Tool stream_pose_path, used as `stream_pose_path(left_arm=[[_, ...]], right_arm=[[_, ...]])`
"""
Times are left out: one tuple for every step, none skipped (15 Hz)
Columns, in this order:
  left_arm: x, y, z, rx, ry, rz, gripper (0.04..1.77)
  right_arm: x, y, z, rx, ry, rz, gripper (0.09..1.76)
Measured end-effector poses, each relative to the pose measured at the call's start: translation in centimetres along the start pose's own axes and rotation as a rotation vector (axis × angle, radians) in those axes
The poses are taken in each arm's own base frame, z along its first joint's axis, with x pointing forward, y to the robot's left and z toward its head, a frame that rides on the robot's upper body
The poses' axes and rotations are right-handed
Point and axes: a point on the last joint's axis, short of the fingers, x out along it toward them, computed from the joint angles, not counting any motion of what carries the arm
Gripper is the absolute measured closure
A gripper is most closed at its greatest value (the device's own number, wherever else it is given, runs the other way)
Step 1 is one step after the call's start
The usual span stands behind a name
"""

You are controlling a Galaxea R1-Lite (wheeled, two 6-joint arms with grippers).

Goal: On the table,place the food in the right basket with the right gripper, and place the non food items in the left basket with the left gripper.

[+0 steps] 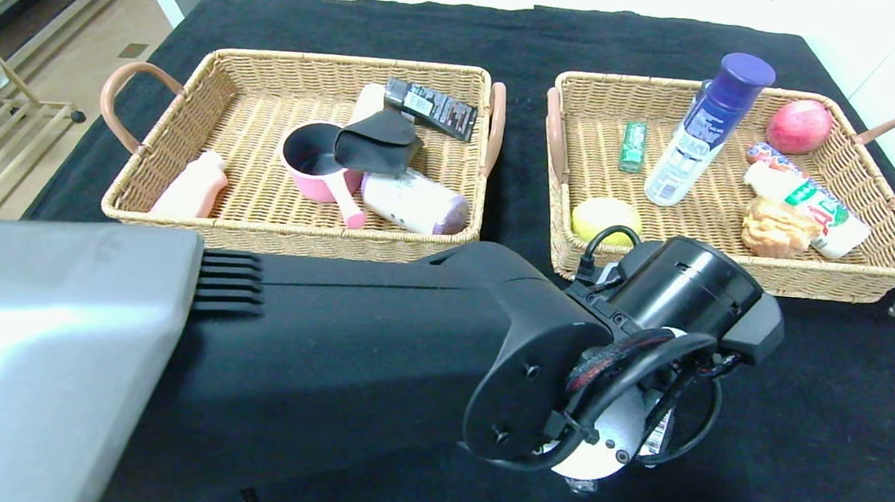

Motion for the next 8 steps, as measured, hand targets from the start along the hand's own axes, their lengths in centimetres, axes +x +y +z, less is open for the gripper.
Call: stream_pose_path(left_arm=[[-0.2,-0.1,0.0,0.002,-0.001,-0.001,0.27],[-0.5,-0.1,-0.1,0.006,-0.002,-0.004,0.25],[-1.0,-0.3,-0.3,0.012,-0.001,-0.010,0.23],[-1.3,-0.3,-0.5,0.017,0.003,-0.013,0.21],[-1.6,-0.1,-0.6,0.020,0.006,-0.013,0.20],[-2.0,0.1,-0.8,0.023,0.010,-0.011,0.18],[-2.4,0.2,-1.0,0.026,0.012,-0.012,0.17],[-2.9,0.5,-1.1,0.025,0.010,-0.015,0.16]], right_arm=[[-0.2,0.1,0.1,-0.003,-0.008,0.000,0.14],[-0.5,0.3,0.3,-0.005,-0.019,-0.001,0.14],[-0.8,0.5,0.6,-0.006,-0.032,-0.002,0.14],[-1.1,0.6,0.9,0.014,-0.044,-0.004,0.14],[-1.3,0.7,1.2,0.037,-0.050,-0.006,0.14],[-1.5,0.8,1.4,0.049,-0.050,-0.008,0.14],[-1.7,0.9,1.5,0.055,-0.045,-0.010,0.14],[-1.8,1.0,1.6,0.057,-0.042,-0.012,0.14]])
